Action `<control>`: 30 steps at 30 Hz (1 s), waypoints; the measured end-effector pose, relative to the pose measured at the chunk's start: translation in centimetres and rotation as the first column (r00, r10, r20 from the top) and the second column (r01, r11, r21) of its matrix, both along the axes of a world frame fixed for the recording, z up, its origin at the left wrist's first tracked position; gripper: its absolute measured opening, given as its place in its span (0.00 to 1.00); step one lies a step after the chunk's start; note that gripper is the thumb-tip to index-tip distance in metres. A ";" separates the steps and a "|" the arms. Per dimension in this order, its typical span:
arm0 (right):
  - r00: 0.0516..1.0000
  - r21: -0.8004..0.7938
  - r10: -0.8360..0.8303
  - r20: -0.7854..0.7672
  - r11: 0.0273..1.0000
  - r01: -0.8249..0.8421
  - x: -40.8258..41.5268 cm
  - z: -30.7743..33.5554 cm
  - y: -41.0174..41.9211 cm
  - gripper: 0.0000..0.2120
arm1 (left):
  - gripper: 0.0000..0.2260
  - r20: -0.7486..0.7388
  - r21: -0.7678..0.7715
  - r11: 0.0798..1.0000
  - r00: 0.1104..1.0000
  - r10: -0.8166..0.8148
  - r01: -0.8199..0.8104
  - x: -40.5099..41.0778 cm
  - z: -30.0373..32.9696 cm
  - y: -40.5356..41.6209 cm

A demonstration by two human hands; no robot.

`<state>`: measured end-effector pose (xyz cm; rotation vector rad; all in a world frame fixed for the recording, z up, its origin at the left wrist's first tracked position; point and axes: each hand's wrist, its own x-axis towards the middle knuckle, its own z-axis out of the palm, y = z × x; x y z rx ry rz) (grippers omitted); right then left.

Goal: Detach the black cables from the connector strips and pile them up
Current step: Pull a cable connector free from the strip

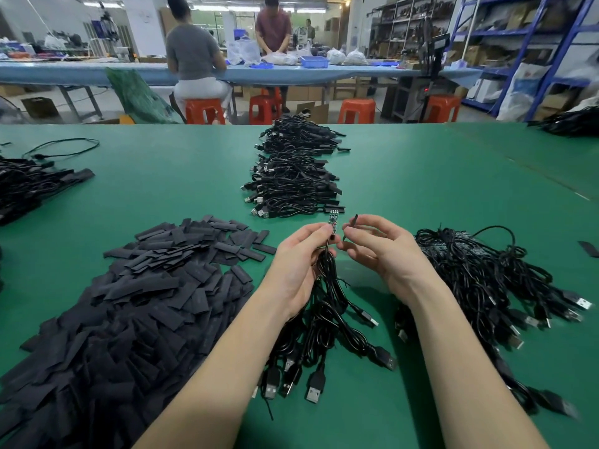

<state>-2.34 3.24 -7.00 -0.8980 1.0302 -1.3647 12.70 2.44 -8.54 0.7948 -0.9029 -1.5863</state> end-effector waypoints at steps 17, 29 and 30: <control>0.996 -0.153 -0.065 -0.065 0.987 0.054 -0.2 0.6 0.4 0.07 | 0.04 0.056 -0.004 0.999 0.998 -0.034 0.035 0.0 0.0 0.1; 0.995 -0.135 -0.098 -0.008 0.986 0.096 -0.3 0.5 0.4 0.06 | 0.04 0.049 -0.012 0.998 0.997 -0.056 0.056 0.0 -0.1 0.2; 0.996 -0.135 -0.091 -0.007 0.987 0.089 -0.3 0.5 0.4 0.06 | 0.04 0.051 -0.014 0.998 0.997 -0.061 0.062 0.1 0.0 0.2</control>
